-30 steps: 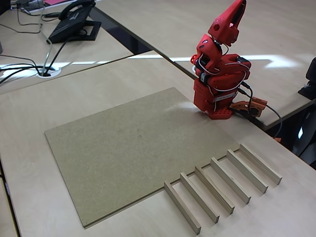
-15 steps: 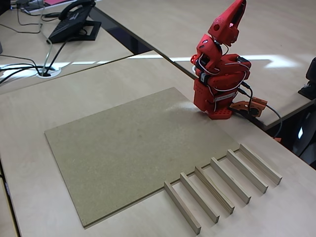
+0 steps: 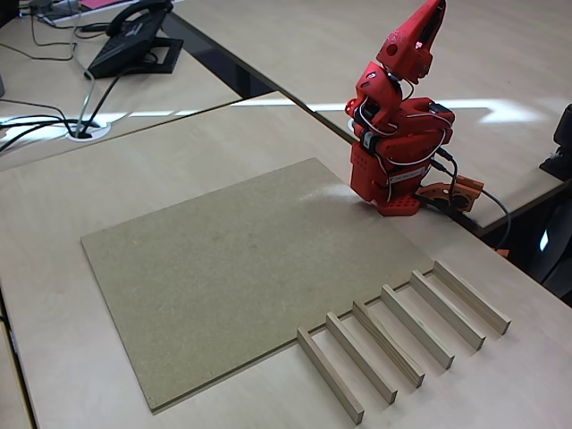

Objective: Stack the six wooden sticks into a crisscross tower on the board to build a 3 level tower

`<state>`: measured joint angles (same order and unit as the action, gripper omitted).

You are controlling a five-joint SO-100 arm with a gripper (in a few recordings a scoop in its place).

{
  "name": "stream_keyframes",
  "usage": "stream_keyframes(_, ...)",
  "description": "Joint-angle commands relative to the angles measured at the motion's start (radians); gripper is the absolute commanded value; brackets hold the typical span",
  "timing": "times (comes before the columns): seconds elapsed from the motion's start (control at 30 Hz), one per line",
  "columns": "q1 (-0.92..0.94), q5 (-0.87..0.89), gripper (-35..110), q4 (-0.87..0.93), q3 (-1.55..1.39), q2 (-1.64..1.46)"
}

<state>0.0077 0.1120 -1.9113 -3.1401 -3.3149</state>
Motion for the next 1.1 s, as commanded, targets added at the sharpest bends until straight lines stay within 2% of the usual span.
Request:
stream_keyframes(0.0, 0.02, 0.018, 0, -0.023, -0.002, -0.005)
stream_keyframes(0.2, 0.02, 0.028, 0, -0.023, -0.002, -0.005)
stream_keyframes(0.27, 0.02, 0.103, 0, -0.025, -0.002, -0.005)
stream_keyframes(0.4, 0.02, 0.479, 0, -0.025, -0.002, -0.005)
stream_keyframes(0.47, 0.02, 0.758, 0, -0.025, -0.002, -0.005)
stream_keyframes(0.53, 0.02, 0.862, 0, -0.023, -0.002, -0.006)
stream_keyframes(0.63, 0.051, 1.129, 0, -0.014, -0.002, -0.006)
stream_keyframes(0.73, 0.137, 1.542, 0, -0.023, -0.002, -0.005)
stream_keyframes(0.77, 0.15, 1.623, 0, -0.023, -0.002, -0.005)
stream_keyframes(0.83, 0.147, 1.657, 0, -0.02, -0.002, -0.006)
stream_keyframes(0.9, 0.064, 1.701, 0, 0.032, -0.002, -0.008)
stream_keyframes(1.0, -0.132, 1.738, 0, 0.183, 0.002, -0.008)
stream_keyframes(1.07, -0.181, 1.793, 0, 0.293, 0.021, -0.008)
